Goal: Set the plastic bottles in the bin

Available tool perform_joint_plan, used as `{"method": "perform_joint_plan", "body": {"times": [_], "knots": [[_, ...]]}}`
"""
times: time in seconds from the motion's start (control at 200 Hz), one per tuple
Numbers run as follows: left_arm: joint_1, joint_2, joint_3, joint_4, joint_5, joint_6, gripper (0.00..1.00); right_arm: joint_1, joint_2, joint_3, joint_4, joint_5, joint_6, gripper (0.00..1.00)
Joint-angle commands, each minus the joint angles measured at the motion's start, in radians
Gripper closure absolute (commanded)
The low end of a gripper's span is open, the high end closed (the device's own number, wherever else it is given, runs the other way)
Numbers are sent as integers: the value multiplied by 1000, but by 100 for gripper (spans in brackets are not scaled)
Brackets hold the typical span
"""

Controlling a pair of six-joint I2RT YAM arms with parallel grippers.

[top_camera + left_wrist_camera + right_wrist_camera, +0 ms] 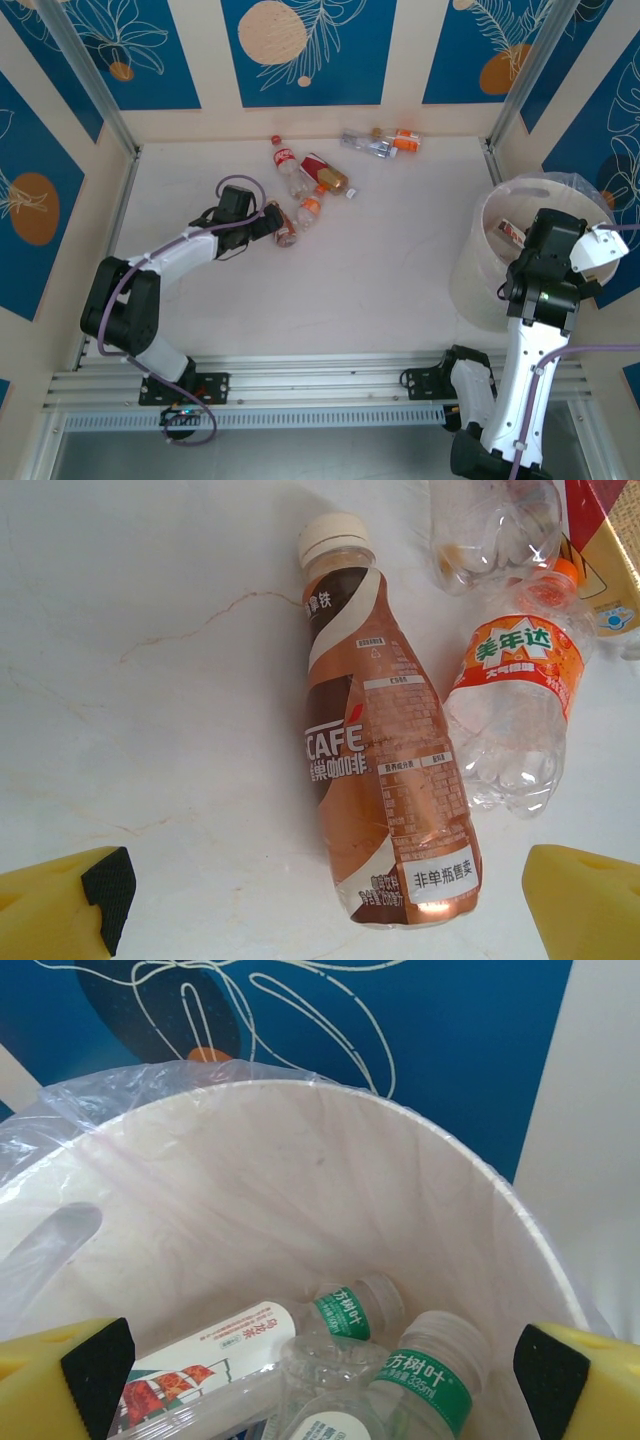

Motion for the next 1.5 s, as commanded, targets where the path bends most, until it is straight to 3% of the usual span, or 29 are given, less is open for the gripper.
{"method": "perform_joint_plan", "body": {"times": [0.0,0.205,0.44,0.5,0.6,0.725,0.82,0.985,1.26,1.495], "knots": [[13,31,43,-51,7,3,0,-3,-11,36,32,-60,-7,0],[-10,75,86,-130,-34,30,0,0,-104,22,146,-351,-78,1],[-48,108,102,-100,-1,40,0,0,-172,12,204,-539,-124,1],[-58,122,114,-101,3,38,0,1,-184,8,238,-693,-183,0],[-70,146,143,-114,1,33,0,3,-194,-32,341,-1067,-223,1],[-96,173,174,-131,-26,34,0,24,-151,-53,393,-1313,-183,1],[-121,193,199,-148,-66,42,0,74,-124,-65,406,-1310,-166,1],[-175,244,270,-212,-221,53,0,215,-113,-110,446,-1175,-199,1],[-183,314,315,-193,-282,43,5,391,-49,-80,410,-995,-296,1],[-182,342,273,-105,-224,98,14,464,-9,-60,395,-896,-343,1]]}}
